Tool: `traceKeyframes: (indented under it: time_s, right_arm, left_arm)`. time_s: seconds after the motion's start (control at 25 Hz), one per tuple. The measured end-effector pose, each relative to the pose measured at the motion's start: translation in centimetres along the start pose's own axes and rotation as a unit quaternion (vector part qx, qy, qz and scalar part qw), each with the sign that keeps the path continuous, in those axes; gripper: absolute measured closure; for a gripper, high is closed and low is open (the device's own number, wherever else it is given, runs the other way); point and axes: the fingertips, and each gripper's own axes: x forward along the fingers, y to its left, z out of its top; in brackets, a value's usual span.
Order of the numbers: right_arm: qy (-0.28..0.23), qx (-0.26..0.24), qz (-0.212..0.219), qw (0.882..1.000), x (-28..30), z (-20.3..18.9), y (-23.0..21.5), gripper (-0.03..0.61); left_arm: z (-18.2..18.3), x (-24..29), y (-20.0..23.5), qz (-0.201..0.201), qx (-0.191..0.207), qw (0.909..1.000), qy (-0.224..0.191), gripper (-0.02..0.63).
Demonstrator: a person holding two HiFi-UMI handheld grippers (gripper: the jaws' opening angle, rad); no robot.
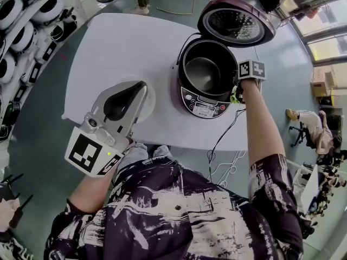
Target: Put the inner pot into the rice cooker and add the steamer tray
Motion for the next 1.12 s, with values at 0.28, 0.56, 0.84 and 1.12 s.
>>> traceKeyframes:
  time_s: [0.28,0.56,0.84,1.12]
  right_arm:
    - [-0.046,0.091,0.053,0.993,-0.3,-2.2,-0.1,0.541]
    - [-0.072,0.085,0.115,0.987,-2.2,-3.4,0.4,0.514]
    - [-0.207,0.001,0.173,0.963,-11.8,-3.2,1.9,0.574]
    - [-0.443,-0.116,0.219,0.862,-29.0,-3.4,8.0,0.574]
  left_arm:
    - [0.3,0.2,-1.8,-0.013,0.009,0.9999,0.001,0.609]
    - [0.3,2.6,-4.5,-0.033,0.019,0.9992,0.006,0.609]
    - [-0.2,6.4,-6.9,-0.059,0.024,0.9978,0.022,0.609]
    - [-0.4,10.6,-10.4,-0.086,0.028,0.9954,0.031,0.609]
